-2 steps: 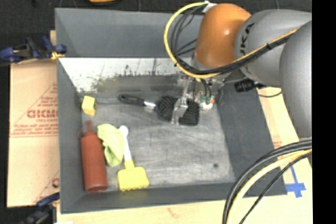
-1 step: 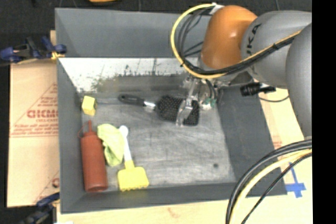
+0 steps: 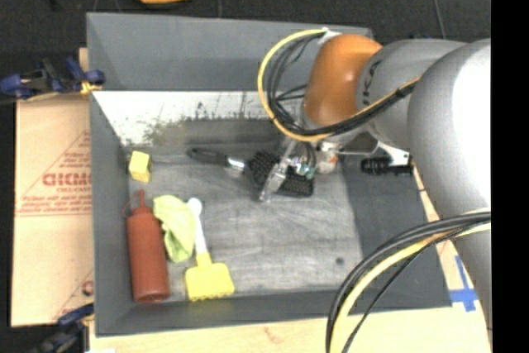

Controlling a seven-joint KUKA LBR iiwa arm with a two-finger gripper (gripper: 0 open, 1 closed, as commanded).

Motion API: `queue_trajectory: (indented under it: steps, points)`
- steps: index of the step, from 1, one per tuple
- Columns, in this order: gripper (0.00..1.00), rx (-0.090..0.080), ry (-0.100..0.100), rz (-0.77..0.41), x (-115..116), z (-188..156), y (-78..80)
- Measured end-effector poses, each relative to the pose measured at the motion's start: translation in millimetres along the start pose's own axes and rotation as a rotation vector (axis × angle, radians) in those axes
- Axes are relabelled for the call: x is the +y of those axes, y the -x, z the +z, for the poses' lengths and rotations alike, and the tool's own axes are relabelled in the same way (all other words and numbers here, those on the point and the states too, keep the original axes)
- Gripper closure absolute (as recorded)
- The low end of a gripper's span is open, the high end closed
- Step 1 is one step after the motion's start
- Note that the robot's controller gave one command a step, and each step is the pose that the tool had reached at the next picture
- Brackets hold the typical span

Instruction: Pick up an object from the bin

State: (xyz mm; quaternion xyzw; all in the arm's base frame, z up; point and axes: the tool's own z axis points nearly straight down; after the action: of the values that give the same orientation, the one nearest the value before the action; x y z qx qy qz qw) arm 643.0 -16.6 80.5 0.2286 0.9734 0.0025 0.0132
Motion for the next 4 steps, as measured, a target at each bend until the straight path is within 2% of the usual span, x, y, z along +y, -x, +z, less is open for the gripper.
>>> queue_trajectory:
  steps: [1, 3, 4]
  points:
    - [1.00, 0.005, -0.002, -0.002, 0, -7, -1.1]
    - [1.00, 0.007, -0.003, -0.003, 0, -9, -1.4]
    - [1.00, 0.019, -0.009, -0.003, -1, -19, -2.9]
